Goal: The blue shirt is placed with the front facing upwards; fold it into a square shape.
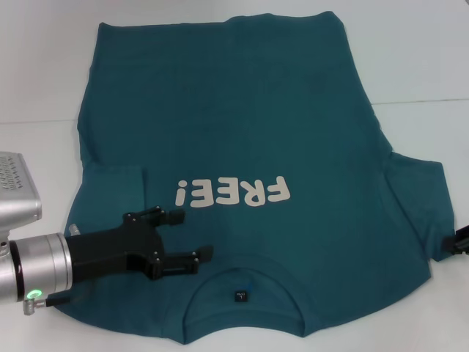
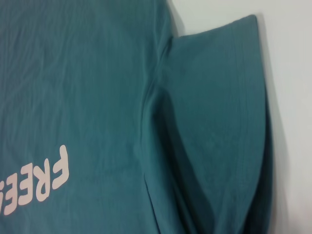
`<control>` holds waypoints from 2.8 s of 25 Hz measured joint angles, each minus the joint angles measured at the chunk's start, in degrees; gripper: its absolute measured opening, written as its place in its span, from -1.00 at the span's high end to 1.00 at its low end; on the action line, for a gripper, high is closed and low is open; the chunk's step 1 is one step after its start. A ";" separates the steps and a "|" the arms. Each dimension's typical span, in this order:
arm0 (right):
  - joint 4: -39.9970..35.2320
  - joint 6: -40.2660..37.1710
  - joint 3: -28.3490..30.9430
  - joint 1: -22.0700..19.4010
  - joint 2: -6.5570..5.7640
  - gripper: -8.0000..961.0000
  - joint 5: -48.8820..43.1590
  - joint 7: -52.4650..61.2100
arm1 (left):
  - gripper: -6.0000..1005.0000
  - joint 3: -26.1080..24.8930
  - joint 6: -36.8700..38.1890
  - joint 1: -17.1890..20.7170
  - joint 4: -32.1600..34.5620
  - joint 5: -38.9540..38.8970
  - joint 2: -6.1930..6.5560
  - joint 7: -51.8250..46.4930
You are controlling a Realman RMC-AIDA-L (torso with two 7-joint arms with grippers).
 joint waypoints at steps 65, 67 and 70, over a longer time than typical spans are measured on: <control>-15.68 -13.92 -4.69 8.48 -3.16 0.99 1.90 3.77 | -0.83 -0.71 0.45 -0.17 0.61 -0.72 0.46 -0.15; -14.56 -13.29 -7.27 11.34 -2.50 0.99 -0.49 4.48 | -0.83 -0.70 0.46 -0.14 0.62 -0.72 0.53 -0.15; -10.79 -11.53 -11.04 16.88 -1.36 0.99 -4.75 5.54 | -0.83 -0.70 0.44 0.09 0.62 -0.72 0.60 -0.08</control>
